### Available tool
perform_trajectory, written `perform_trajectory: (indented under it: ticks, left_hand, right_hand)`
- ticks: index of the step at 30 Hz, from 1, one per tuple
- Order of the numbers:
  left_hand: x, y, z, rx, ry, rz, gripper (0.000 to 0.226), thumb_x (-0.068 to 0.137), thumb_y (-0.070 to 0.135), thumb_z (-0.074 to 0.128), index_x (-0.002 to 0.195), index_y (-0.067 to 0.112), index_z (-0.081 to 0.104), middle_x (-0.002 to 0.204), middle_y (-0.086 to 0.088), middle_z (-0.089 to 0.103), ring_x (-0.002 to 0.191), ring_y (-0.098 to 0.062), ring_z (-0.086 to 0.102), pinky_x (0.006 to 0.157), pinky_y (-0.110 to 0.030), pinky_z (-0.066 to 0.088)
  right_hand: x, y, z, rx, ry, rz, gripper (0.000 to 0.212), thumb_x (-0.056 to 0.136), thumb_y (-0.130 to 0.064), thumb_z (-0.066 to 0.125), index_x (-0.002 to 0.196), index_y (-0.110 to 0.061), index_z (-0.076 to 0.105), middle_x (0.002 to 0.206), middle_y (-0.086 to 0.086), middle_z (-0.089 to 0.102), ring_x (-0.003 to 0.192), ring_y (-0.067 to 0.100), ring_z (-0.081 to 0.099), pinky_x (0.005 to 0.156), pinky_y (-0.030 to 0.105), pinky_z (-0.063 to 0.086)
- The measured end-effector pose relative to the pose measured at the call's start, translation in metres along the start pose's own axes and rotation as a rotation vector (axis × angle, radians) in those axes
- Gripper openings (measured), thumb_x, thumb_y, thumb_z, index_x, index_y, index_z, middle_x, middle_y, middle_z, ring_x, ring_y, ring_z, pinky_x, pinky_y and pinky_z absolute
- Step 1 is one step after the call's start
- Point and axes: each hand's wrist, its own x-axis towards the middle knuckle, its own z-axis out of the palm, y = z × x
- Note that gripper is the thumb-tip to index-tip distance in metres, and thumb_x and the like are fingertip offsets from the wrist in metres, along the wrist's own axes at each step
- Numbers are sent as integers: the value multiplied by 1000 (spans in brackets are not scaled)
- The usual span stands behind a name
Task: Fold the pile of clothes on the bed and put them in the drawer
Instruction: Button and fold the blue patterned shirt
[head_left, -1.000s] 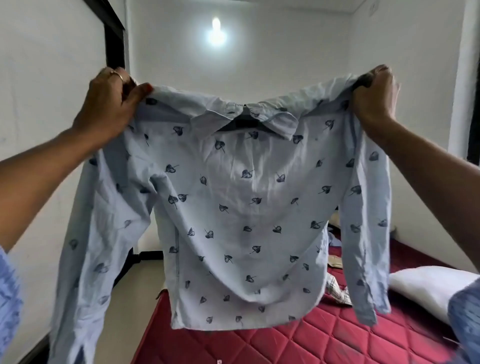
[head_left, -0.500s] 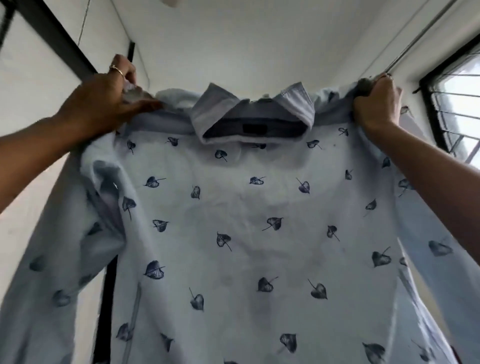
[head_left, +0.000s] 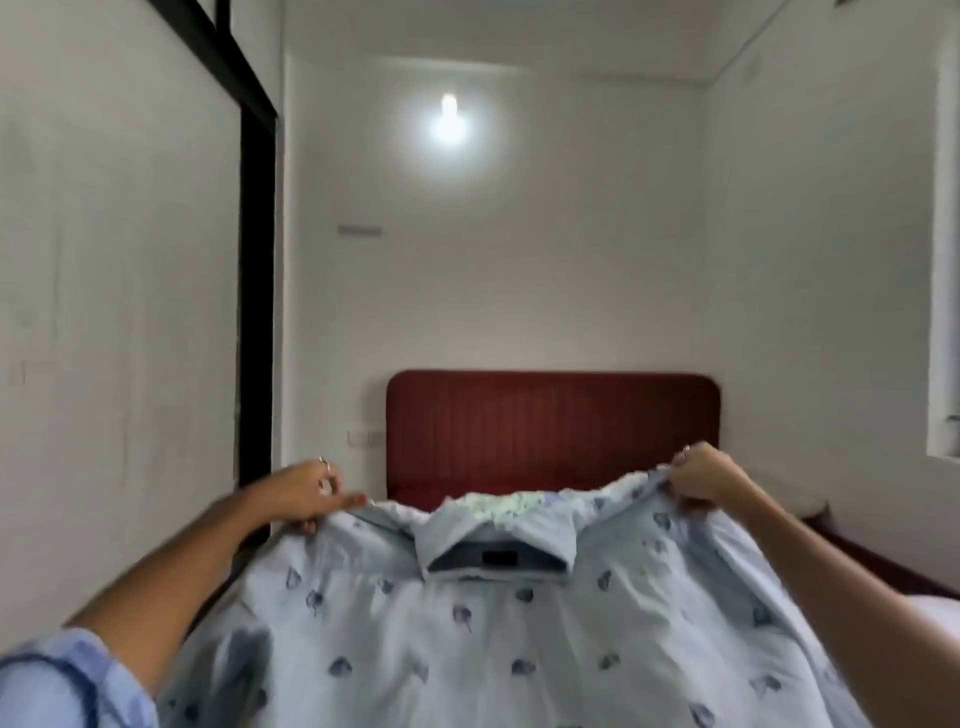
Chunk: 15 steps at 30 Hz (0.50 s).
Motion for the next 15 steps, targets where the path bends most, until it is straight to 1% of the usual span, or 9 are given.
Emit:
perform_trajectory:
  ticks: [1,2,3,5,7,9,11,13,15]
  left_hand:
    - [2,-18,29,8,-52,8,36,76,47,75,85,17,56,67,-3,64,45,-13,59,46,-23,46]
    - [7,-33,55,-1,-88,11,36,74,42,79,90,18,56,74,-1,65,47,-12,59,48,-24,47]
    - [9,-50,85,-3,-120,24,36,74,38,80,94,19,57,81,1,64,49,-9,58,51,-21,48]
    - [6,-62,119,24,-146,84,25,79,26,78,96,17,62,88,5,62,62,-5,59,59,-12,45]
    - [27,-88,161,34,-226,118,9,84,18,74,86,21,65,80,9,61,76,-1,60,65,-8,40]
    - [46,-110,195,49,-245,97,9,85,25,71,79,23,64,76,7,60,82,-11,64,72,-22,46]
    - [66,-126,227,27,-263,63,22,89,33,63,71,21,59,71,2,57,76,-22,61,71,-34,45]
    - [88,-128,251,42,-288,62,36,95,31,56,61,26,45,62,7,49,65,-16,53,65,-31,38]
    - [114,-132,270,118,-340,91,39,97,34,51,60,28,41,59,12,45,58,-6,48,62,-26,33]
  right_hand:
    - [7,17,33,8,-25,29,9,90,-11,58,86,-7,65,77,11,65,56,19,62,43,19,48]
    - [14,32,63,-15,-58,60,15,90,-11,57,94,-3,68,85,15,68,68,25,66,54,25,54]
    - [18,49,99,-56,-82,66,19,89,-11,56,95,0,70,92,19,70,79,30,68,66,30,54]
    - [18,72,136,-40,-72,83,19,88,-10,57,89,1,72,91,20,72,85,32,69,72,33,52]
    - [31,96,181,-8,-117,110,18,87,-10,59,82,2,72,83,19,72,77,32,69,71,35,55]
    - [47,117,211,15,-159,143,18,87,-10,59,80,2,70,75,17,71,62,29,68,64,39,59]
    - [65,131,236,-27,-275,115,16,89,-13,60,84,-1,70,70,13,69,49,16,63,51,26,56]
    - [87,138,252,-147,-454,41,19,89,-21,65,76,-7,66,60,4,65,40,6,58,42,16,48]
    - [112,143,267,-222,-607,4,28,87,-28,70,71,-6,62,53,2,62,42,12,59,43,22,49]
